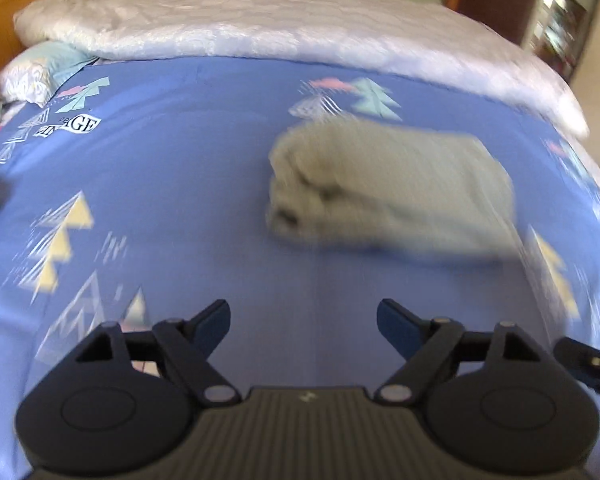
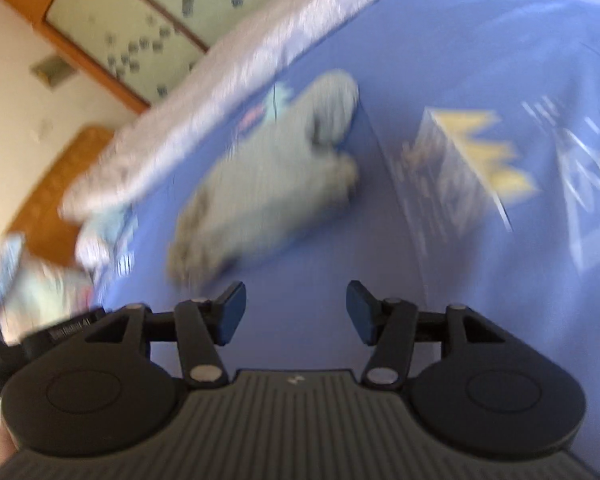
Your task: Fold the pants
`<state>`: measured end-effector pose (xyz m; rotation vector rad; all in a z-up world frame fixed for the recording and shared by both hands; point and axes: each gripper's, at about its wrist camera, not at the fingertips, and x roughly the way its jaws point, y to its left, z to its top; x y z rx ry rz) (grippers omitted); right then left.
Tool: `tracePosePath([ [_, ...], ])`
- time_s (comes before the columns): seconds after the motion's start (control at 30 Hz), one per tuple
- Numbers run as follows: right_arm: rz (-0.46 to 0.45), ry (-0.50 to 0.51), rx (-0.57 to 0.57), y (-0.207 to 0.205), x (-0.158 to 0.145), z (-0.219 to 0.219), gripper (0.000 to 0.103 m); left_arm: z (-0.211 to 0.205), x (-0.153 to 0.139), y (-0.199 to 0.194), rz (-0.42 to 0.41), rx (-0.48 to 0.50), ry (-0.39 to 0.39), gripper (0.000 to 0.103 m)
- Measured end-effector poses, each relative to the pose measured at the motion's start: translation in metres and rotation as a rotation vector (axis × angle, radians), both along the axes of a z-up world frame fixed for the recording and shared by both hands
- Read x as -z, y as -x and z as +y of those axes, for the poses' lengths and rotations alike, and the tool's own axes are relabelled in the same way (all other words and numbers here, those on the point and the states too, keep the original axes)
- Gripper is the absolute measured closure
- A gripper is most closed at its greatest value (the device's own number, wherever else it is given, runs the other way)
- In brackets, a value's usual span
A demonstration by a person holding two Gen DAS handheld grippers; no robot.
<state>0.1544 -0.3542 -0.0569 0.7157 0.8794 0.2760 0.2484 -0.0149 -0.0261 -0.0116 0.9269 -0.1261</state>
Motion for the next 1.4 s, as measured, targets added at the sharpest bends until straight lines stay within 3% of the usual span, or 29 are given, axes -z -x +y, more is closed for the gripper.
tracePosePath([
  [0.13, 0.012, 0.029, -0.011, 0.064, -0.013, 0.013, 0.044, -0.003, -0.007, 0.072, -0.016, 0.047, -0.043, 0.013],
  [0.37, 0.014, 0.063, -0.034, 0.134, -0.027, 0.037, 0.039, 0.015, -0.019, 0.155, -0.036, -0.006, -0.011, 0.002],
  [0.57, -0.002, 0.08, -0.027, 0.165, -0.034, 0.048, 0.019, 0.019, -0.023, 0.198, -0.071, -0.009, -0.044, 0.0],
  [1.03, 0.007, 0.062, -0.048, 0.192, -0.046, 0.059, 0.014, 0.023, -0.03, 0.229, -0.092, -0.013, -0.044, 0.0],
  [1.4, -0.016, 0.077, -0.041, 0.191, -0.046, 0.062, 0.014, 0.019, -0.03, 0.236, -0.104, -0.01, -0.112, 0.0],
])
